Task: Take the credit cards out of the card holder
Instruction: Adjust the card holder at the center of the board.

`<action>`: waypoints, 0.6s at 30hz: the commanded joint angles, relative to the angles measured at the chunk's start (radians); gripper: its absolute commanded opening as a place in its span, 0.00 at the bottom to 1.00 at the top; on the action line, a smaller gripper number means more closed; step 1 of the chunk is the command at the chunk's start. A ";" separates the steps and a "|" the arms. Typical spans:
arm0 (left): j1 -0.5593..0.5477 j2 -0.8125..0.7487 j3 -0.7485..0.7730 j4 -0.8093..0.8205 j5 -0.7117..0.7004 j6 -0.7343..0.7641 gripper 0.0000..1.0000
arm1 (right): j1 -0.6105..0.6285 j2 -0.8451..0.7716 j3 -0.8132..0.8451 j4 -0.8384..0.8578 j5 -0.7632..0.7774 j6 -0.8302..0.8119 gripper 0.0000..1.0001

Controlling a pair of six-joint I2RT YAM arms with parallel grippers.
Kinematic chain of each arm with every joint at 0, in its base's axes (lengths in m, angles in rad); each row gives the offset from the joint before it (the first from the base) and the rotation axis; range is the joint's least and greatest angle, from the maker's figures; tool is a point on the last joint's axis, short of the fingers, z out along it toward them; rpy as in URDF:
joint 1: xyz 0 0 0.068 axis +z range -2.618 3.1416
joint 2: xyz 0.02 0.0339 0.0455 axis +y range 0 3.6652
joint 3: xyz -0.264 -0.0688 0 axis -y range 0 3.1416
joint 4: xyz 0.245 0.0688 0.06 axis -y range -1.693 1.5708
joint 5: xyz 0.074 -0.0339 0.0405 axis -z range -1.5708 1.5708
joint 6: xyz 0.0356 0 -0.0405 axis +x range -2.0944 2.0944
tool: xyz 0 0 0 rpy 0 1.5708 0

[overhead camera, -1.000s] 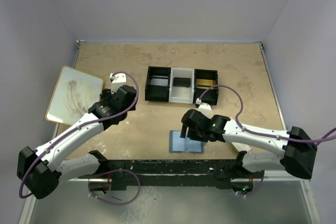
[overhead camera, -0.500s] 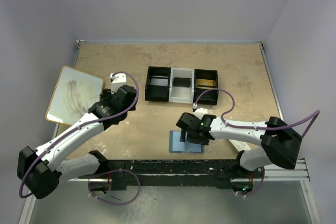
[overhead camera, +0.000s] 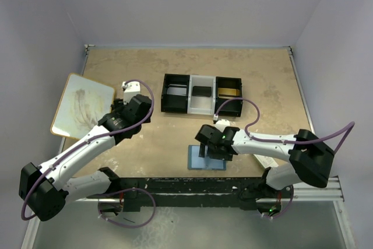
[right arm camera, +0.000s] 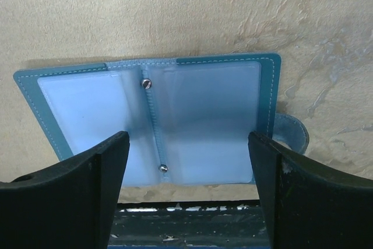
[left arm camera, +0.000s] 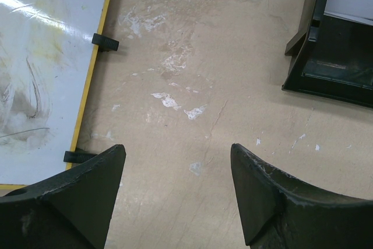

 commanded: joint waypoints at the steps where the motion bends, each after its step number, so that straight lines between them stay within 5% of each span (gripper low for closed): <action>1: 0.007 -0.010 0.005 0.021 0.000 0.004 0.70 | -0.008 -0.029 0.024 -0.053 0.035 -0.014 0.85; 18: 0.005 -0.013 0.004 0.021 0.008 0.007 0.70 | -0.006 0.131 -0.007 0.030 0.013 0.008 0.71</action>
